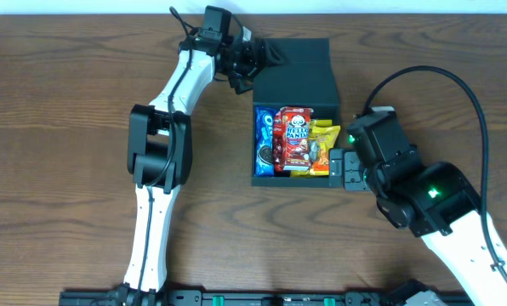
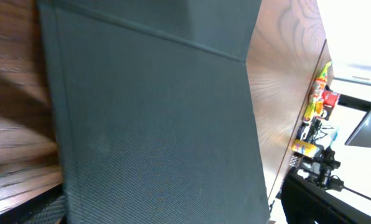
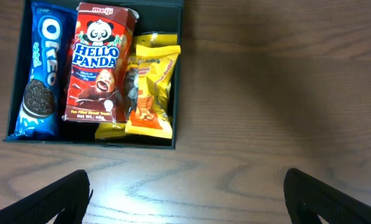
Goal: Pack container
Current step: 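Push the black lid down over the box with the left gripper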
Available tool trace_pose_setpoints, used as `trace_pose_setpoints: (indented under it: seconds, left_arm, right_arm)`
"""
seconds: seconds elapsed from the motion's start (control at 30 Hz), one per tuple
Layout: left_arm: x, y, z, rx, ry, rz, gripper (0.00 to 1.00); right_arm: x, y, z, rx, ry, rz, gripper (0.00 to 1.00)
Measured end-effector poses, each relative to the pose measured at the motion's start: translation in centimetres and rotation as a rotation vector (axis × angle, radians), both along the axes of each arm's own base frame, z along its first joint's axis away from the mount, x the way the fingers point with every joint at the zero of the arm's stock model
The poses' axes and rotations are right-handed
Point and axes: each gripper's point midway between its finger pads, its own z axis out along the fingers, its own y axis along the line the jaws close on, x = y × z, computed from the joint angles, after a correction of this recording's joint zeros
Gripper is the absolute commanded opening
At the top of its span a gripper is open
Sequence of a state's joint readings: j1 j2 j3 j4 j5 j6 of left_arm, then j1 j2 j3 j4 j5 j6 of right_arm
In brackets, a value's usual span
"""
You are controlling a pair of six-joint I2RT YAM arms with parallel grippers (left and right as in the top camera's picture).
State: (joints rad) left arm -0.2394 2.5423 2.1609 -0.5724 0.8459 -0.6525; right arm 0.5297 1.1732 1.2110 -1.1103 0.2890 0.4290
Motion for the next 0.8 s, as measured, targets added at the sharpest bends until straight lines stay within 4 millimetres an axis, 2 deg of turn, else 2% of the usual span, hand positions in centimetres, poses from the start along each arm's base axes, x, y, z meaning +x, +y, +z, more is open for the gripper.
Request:
trace_pose_setpoints:
  seconds: [0.37, 0.8]
  left_arm:
    - [0.4, -1.4, 1.4, -0.072, -0.107, -0.078, 0.96]
    - [-0.6, -1.9, 1.8, -0.083, -0.236, -0.221, 0.96]
  right_arm:
    - [0.0, 0.0, 0.0, 0.0, 0.0, 0.0, 0.99]
    - [0.0, 0.0, 0.0, 0.0, -0.001, 0.0, 0.99]
